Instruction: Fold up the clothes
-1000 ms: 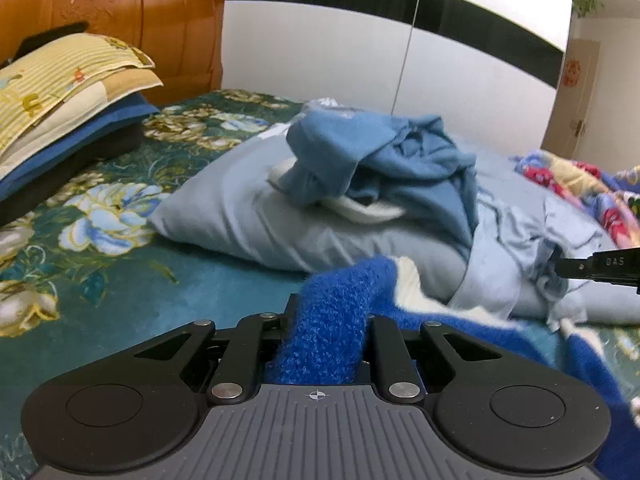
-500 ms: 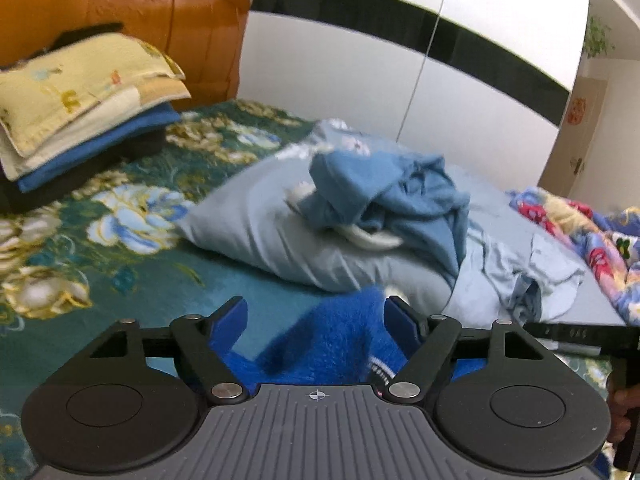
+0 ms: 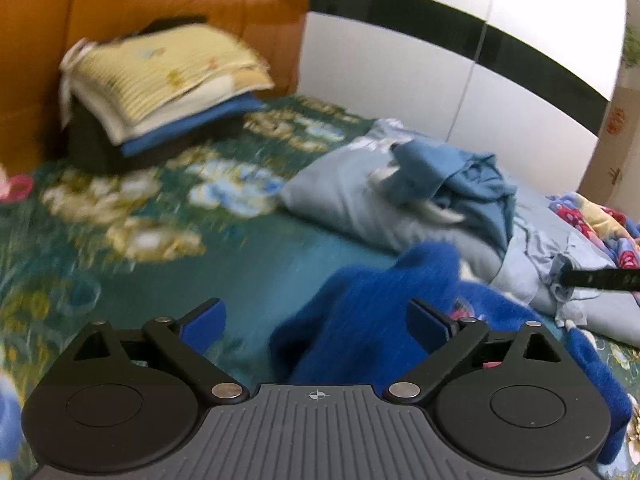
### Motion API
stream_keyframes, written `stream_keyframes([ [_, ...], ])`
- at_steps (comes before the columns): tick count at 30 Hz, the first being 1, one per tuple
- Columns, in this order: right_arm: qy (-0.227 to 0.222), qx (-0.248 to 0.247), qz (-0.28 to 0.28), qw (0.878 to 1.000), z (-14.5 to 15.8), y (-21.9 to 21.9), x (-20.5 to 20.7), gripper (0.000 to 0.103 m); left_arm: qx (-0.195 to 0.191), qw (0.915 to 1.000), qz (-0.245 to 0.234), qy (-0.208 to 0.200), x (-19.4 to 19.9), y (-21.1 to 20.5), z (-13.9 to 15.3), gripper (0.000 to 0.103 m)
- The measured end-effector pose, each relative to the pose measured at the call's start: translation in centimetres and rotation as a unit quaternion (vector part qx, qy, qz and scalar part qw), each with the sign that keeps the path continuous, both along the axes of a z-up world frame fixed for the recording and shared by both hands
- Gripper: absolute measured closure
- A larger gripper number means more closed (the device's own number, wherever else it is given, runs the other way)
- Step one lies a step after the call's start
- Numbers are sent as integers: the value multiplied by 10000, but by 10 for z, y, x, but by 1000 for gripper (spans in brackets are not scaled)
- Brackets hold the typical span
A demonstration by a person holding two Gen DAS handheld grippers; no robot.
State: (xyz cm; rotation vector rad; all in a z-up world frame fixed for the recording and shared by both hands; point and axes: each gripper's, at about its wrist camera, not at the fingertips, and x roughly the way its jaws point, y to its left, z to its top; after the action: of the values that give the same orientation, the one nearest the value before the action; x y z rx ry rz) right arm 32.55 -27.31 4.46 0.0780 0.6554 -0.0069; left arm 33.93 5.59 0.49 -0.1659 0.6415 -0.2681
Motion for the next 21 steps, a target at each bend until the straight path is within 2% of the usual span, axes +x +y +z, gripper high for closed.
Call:
stream_keyframes([
  [4,-81,-206,518,9984,11,42,-4,56,-123,9996,-13,272,-9,9,-22,5],
  [7,-76,-209,821,9964,13,72,-2,56,-226,9987,-285,366,-21,8,-34,9],
  [9,-66,-217,1015,9946,13,91,0,56,-177,9979,-543,320,-32,-1,-37,26],
  [12,-67,-259,1327,9908,15,119,1,56,-46,9951,-963,202,-48,-22,-37,33],
  [17,-34,-490,1817,9821,13,158,4,55,93,9863,-1643,85,-72,-54,-43,32],
  [21,136,-808,2133,9735,6,183,9,52,235,9821,-1866,88,-80,-69,-50,31],
])
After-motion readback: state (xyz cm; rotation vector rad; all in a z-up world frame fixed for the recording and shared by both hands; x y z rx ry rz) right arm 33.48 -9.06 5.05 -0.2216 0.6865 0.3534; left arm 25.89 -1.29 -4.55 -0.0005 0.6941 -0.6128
